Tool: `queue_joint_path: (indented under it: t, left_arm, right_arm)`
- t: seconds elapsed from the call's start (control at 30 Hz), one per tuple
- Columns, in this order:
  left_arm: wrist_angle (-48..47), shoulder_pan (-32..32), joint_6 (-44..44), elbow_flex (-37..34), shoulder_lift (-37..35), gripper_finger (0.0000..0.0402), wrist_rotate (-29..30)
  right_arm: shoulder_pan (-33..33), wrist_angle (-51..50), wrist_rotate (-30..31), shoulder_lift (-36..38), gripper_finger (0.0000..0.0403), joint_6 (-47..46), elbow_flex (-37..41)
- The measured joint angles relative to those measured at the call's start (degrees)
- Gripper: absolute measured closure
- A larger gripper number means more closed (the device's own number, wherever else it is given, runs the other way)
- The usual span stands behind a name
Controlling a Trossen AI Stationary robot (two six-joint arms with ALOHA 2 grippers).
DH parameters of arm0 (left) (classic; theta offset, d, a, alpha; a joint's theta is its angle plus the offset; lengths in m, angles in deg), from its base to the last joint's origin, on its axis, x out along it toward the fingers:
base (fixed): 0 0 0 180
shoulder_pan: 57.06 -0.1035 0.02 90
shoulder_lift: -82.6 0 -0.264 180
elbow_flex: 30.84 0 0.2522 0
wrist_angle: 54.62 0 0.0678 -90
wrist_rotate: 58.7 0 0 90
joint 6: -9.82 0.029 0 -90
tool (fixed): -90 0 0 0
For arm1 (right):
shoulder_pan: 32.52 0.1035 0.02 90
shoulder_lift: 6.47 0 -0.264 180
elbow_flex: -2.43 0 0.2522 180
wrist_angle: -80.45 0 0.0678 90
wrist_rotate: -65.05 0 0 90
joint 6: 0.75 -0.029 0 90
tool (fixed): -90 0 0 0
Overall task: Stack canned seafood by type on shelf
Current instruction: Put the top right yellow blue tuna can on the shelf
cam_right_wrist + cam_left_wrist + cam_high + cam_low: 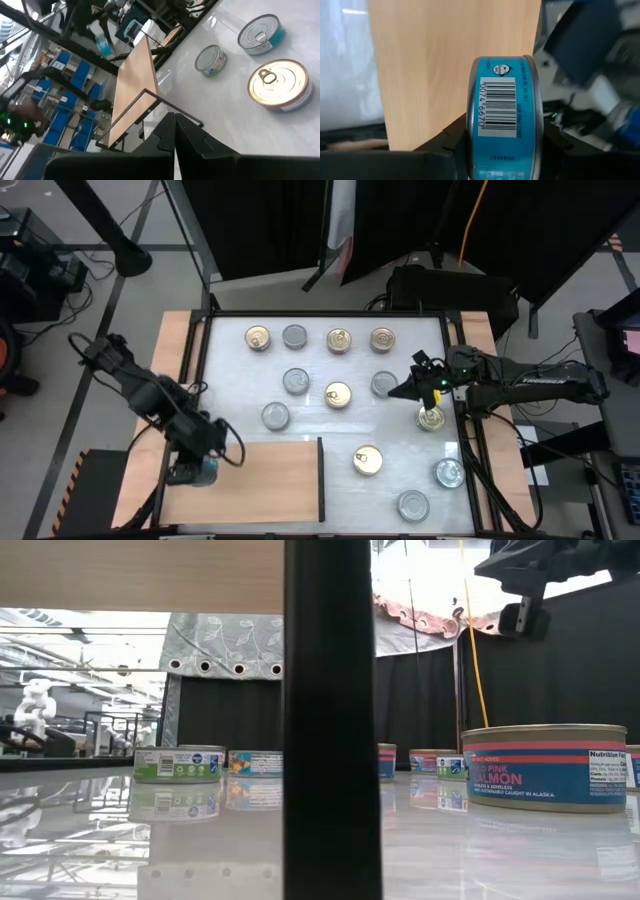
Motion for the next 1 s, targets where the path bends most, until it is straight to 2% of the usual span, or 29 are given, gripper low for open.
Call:
queue_joint_path:
  t: [0.13, 0.2, 0.33, 0.43, 0.67, 1.0]
  left_arm:
    - [-1.02, 2.41, 6.89, -0.71, 3.61, 0.025, 0.83]
    - [-1.36, 3.15, 7.5, -2.64, 4.12, 0.025, 1.06]
    - [-1.1, 3.16, 6.41, -6.83, 3.96, 0.025, -1.05]
    - [-0.79, 2.9, 2.4, -9.01, 3.23, 0.0245, -1.61]
    - [5.89, 2.73, -0.11, -12.44, 0.7, 0.0208, -6.98]
    - [7.39, 2.7, 0.6, -12.45, -4.52, 0.0213, -6.15]
  right_arm:
    - [0.0, 0.46, 1.58, 0.0, 0.0403, -1.87, 0.0]
    - [0.0, 0.62, 2.12, 0.0, 0.0403, -2.2, 0.0]
    - [0.0, 0.85, 2.27, 0.0, 0.0403, -3.94, 0.0]
    - [0.0, 0.83, 2.36, 0.0, 0.0403, -4.53, 0.0]
    - [0.0, 0.84, 2.44, 0.0, 0.0403, -6.56, 0.0]
    - [0.0, 1.18, 2.46, 0.0, 0.0403, -6.58, 0.0]
